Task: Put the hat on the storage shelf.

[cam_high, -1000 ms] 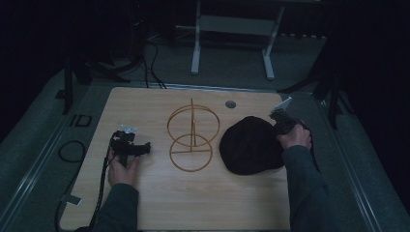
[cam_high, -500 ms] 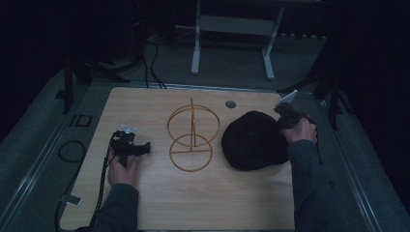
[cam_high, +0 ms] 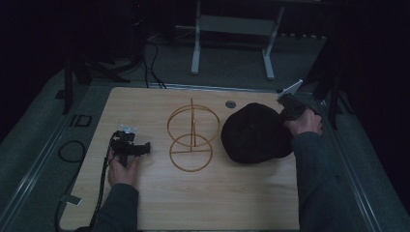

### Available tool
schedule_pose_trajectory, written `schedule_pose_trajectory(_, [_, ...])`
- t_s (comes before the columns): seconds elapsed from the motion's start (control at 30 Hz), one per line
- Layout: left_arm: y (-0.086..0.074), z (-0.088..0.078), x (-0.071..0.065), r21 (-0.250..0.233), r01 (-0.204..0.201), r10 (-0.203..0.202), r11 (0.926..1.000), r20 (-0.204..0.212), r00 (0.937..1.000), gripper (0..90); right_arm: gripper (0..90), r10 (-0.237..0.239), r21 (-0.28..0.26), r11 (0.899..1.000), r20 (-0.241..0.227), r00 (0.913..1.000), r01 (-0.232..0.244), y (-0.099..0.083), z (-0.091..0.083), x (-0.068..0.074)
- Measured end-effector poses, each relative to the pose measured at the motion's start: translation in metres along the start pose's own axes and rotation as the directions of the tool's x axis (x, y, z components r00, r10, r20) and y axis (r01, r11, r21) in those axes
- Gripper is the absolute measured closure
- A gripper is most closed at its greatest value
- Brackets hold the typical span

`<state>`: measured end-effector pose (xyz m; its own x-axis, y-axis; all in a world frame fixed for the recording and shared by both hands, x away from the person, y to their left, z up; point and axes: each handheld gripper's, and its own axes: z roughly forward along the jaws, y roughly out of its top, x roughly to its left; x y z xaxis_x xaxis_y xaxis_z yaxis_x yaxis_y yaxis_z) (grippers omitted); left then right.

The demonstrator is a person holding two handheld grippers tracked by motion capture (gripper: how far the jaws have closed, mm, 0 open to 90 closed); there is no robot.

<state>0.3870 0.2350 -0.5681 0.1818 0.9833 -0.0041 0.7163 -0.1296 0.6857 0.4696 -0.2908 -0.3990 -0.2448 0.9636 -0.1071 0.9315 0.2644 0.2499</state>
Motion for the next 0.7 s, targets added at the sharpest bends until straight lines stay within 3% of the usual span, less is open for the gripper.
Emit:
schedule_pose_trajectory(0.1, [0.0, 0.0, 0.0, 0.001, 0.0, 0.0, 1.0, 0.0, 1.0, 1.0, 80.9, -0.002, -0.013, 1.0, -0.005, 1.0, 0.002, 0.005, -0.012, 0.0])
schedule_pose_trajectory(0.7, [0.0, 0.0, 0.0, 0.001, -0.002, 0.002, 1.0, -0.001, 1.0, 1.0, 80.8, 0.007, -0.046, 0.999, -0.06, 0.9982, -0.01, 0.016, -0.04, -0.003])
